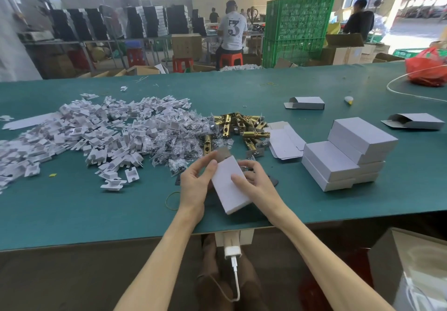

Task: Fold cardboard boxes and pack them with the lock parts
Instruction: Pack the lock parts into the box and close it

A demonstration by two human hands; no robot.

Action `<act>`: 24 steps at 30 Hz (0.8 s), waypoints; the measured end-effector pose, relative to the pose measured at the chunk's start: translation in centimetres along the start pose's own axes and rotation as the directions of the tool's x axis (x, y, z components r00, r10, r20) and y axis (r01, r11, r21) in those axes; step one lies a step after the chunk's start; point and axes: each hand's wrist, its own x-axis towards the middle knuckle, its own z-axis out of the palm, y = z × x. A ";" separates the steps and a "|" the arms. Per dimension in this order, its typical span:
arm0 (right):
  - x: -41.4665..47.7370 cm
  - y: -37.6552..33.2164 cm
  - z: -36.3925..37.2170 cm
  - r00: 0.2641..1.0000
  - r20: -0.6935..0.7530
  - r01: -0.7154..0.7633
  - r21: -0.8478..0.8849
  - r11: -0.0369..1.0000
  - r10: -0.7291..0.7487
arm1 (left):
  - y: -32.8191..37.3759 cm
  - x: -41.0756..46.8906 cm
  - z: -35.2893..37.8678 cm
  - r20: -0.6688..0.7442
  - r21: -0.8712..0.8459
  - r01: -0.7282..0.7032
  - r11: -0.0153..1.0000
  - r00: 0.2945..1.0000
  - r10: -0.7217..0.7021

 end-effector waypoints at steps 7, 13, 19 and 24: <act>-0.2 -0.2 -0.1 0.996 0.033 0.083 -0.008 0.997 -0.082 | -0.3 0.4 -0.3 -0.190 -0.078 -0.103 0.992 0.978 0.086; -0.4 0.0 -0.8 0.985 -0.171 0.056 0.150 0.987 -0.030 | -0.2 0.2 0.0 -0.026 0.014 -0.060 0.998 0.998 0.060; 0.1 0.6 -1.0 0.944 -0.329 0.031 0.189 0.981 0.033 | 0.2 -0.2 0.3 0.021 0.061 -0.019 0.998 1.000 0.017; 0.1 0.3 -0.8 0.915 -0.397 0.054 0.291 0.955 0.069 | 0.2 -0.3 0.2 0.108 0.076 -0.027 0.997 0.994 0.018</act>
